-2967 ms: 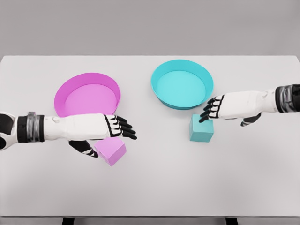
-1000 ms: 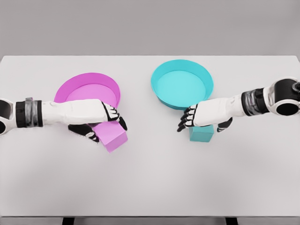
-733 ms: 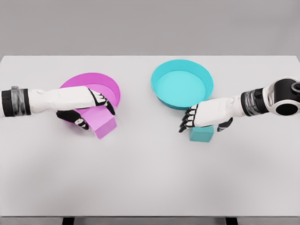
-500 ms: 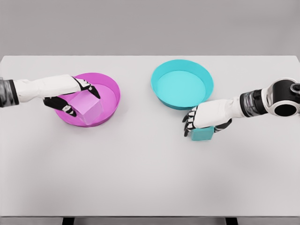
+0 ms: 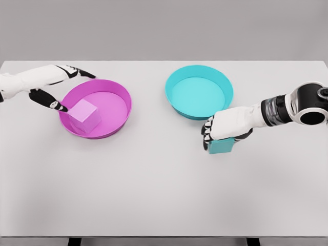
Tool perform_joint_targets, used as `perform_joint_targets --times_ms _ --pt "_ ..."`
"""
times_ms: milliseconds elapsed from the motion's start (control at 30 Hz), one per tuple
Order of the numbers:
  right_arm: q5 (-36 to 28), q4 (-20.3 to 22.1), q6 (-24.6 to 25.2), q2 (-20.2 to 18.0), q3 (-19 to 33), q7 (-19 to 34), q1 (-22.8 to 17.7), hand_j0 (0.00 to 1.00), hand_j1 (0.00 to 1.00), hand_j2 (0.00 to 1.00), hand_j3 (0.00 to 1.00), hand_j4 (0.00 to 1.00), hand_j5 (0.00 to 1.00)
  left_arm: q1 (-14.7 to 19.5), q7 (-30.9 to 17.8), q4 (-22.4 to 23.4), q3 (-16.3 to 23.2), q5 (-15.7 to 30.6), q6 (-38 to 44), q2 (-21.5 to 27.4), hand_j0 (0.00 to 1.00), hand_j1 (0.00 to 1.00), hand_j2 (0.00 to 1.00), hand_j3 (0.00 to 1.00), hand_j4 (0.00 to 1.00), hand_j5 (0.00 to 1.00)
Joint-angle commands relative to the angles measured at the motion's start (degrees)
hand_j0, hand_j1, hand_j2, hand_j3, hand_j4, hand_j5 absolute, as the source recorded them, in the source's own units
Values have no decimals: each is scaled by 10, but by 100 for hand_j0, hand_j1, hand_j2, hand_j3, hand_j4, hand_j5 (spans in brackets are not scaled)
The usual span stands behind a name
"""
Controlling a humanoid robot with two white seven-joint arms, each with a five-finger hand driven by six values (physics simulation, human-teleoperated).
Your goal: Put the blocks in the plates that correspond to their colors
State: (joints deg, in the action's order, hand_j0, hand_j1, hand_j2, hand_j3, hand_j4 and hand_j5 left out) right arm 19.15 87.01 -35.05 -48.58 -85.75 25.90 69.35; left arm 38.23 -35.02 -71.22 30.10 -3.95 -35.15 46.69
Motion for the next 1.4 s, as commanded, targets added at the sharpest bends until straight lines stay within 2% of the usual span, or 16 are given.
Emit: perform_joint_targets --times_ms 0,67,167,300,367,433,1067,1133,1367 --pt "-2 15 1 -3 10 -1 0 71 71 71 71 71 71 0 0 7 -5 4 2 15 100 100 100 100 100 100" --pt "-3 23 1 -4 14 -2 0 71 71 71 71 71 71 0 0 9 -18 5 2 27 100 100 100 100 100 100" --pt "-22 29 1 -4 14 -1 5 71 71 71 71 71 71 -7 0 51 -23 5 2 29 100 100 100 100 100 100" --pt "-29 33 1 -4 15 -1 10 71 71 71 71 71 71 -33 0 91 -24 3 2 25 100 100 100 100 100 100" --pt "-30 37 1 -4 15 -2 14 71 71 71 71 71 71 -44 0 159 -23 0 2 22 100 100 100 100 100 100" --pt "-41 41 1 -4 15 -3 16 71 71 71 71 71 71 -44 0 177 -37 1 2 17 100 100 100 100 100 100" --pt "-69 26 1 2 79 -2 22 71 71 71 71 71 71 -48 0 179 -36 0 2 9 100 100 100 100 100 100" --pt "-68 14 1 6 79 -1 23 71 71 71 71 71 71 -49 0 179 -36 0 2 9 100 100 100 100 100 100" --pt "-68 -56 1 55 80 0 36 71 71 71 71 71 71 -49 0 179 -36 0 2 9 100 100 100 100 100 100"
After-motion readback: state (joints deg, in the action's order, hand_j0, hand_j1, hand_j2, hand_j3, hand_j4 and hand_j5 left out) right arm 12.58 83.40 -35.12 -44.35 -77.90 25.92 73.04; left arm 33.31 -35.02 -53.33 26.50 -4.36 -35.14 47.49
